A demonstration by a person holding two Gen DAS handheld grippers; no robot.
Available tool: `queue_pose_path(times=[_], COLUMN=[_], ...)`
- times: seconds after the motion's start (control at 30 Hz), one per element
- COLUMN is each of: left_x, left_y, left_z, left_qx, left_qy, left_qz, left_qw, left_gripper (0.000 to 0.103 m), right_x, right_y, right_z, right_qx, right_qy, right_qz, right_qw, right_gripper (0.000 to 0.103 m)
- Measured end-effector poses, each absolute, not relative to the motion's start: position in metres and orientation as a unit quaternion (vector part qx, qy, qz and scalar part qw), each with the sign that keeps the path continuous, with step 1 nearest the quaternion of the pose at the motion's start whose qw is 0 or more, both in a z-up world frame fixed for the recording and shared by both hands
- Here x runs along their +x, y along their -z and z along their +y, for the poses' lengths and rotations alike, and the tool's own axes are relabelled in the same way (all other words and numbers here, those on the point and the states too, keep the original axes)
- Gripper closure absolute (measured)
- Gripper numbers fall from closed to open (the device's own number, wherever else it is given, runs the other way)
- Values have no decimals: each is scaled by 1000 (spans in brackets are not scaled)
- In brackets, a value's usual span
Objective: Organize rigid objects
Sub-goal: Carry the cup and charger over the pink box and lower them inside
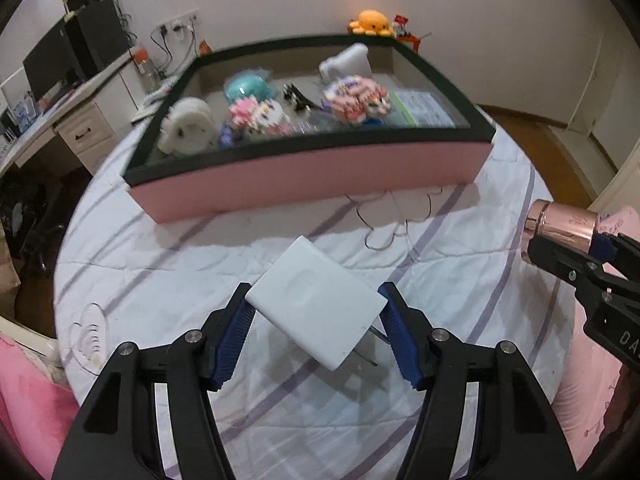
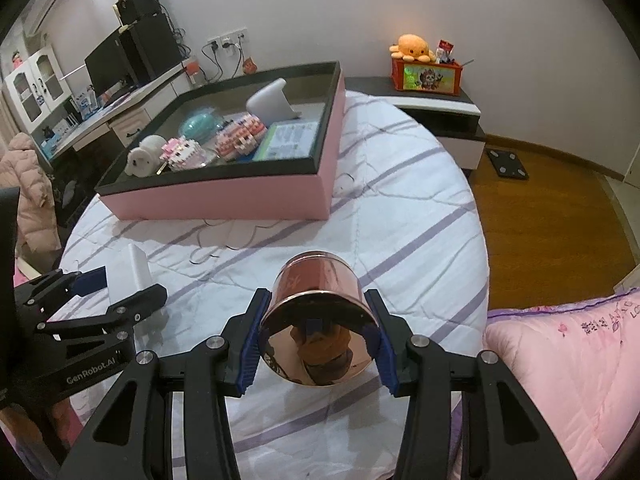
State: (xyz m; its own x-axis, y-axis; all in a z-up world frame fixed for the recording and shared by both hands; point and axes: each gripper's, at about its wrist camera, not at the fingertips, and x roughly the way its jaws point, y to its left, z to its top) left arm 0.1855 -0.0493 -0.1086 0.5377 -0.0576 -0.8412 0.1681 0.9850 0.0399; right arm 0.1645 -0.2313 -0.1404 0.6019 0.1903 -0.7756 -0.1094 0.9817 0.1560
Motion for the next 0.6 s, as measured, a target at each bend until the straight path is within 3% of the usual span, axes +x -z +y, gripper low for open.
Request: queue_pose_path(times=[0.6], left_x=[141], left_y=[13], left_z=[-5], left_qx=[48], left_qy=[51], left_qz=[343], left_qw=[937], left_gripper=[39], right_x=[104], right_y=[59], right_z=[-202], right_qx=[41], right_qy=[-95], right_qz=[323], right_qw=[941], right_gripper=[55])
